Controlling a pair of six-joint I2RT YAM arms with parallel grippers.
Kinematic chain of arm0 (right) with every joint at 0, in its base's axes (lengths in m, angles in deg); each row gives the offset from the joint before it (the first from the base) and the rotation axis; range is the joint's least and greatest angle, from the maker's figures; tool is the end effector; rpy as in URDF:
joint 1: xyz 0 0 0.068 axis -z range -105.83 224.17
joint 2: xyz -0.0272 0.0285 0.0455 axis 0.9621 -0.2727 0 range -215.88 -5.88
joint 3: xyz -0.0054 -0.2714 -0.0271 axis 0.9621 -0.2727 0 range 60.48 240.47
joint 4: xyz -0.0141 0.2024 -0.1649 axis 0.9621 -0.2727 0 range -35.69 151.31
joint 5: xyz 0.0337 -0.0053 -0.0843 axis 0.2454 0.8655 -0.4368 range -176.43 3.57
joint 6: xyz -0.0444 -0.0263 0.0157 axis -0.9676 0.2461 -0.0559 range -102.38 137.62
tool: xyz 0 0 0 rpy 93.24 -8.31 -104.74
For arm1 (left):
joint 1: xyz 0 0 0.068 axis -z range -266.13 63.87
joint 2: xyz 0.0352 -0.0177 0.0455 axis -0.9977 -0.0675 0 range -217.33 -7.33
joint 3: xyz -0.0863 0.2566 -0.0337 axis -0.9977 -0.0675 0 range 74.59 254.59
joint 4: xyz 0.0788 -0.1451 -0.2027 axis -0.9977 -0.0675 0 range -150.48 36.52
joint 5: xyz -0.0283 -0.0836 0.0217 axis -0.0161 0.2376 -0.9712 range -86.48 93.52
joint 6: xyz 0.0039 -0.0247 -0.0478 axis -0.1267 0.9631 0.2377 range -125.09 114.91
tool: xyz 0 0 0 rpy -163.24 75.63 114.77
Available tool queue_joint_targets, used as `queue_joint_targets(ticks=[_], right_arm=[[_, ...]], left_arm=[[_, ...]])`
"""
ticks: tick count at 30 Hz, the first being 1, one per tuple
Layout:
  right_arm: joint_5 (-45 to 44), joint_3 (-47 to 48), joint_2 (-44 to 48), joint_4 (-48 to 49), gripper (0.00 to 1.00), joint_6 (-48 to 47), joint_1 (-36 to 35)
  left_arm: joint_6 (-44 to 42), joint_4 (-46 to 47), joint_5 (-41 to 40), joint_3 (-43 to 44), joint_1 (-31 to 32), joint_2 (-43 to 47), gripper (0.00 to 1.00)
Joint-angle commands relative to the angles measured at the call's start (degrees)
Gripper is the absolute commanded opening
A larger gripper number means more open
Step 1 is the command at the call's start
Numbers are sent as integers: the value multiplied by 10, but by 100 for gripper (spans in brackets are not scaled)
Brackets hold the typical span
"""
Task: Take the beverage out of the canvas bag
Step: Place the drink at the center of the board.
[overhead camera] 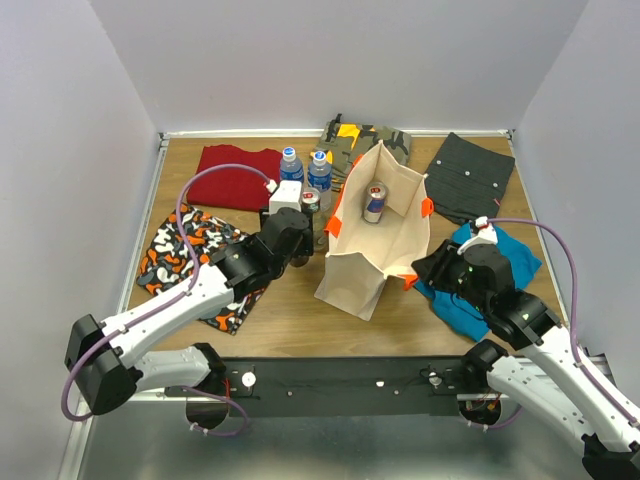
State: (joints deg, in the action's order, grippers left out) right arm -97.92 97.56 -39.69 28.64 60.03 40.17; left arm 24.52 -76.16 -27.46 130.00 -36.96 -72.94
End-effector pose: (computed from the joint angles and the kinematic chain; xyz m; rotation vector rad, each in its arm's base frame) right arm 0.1173 0.0706 0.2808 0.2805 2.1111 0.6006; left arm 0.1778 -0.1775 0.3129 0.0432 2.0652 -0.2680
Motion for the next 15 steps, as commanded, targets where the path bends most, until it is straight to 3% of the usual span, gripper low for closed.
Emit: queue_joint_targets(ticks=[1, 15], right_arm=[[2, -9, 1, -13, 49, -7, 2], [-1, -9, 0, -13, 49, -5, 2]], left_arm=[[17, 94, 12, -20, -23, -5, 0], [5, 196, 28, -82, -43, -46, 0]])
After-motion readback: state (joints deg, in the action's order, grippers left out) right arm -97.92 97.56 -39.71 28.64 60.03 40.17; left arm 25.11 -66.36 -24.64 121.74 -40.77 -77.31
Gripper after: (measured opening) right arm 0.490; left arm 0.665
